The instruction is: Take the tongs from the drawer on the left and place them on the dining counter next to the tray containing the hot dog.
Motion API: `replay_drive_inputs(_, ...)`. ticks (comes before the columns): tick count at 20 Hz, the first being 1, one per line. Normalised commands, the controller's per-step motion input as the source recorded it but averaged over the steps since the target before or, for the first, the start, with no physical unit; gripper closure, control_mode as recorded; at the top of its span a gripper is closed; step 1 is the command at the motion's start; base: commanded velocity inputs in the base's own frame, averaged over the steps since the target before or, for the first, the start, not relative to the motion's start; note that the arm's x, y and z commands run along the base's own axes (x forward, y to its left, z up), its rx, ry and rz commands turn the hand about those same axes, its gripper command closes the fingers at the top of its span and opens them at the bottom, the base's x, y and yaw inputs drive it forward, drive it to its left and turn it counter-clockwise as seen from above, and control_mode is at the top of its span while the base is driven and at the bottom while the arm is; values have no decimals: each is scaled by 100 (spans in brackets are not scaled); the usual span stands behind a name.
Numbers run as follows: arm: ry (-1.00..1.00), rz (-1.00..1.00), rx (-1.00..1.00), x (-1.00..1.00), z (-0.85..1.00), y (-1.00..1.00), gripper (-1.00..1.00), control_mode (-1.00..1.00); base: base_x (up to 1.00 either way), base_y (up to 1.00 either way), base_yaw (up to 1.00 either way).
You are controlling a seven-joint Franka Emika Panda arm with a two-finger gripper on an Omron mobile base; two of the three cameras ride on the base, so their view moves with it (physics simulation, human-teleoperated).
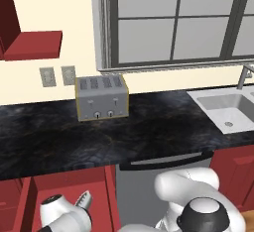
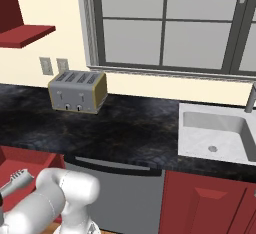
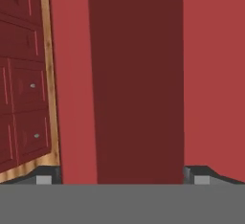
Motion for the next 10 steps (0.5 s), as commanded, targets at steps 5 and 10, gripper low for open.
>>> replay_drive_inputs(5,0,1,0,0,6,-1,-100,-100,0,0,0)
replay_drive_inputs(10,-7,4,0,0,34,-4,-100,-100,0,0,0)
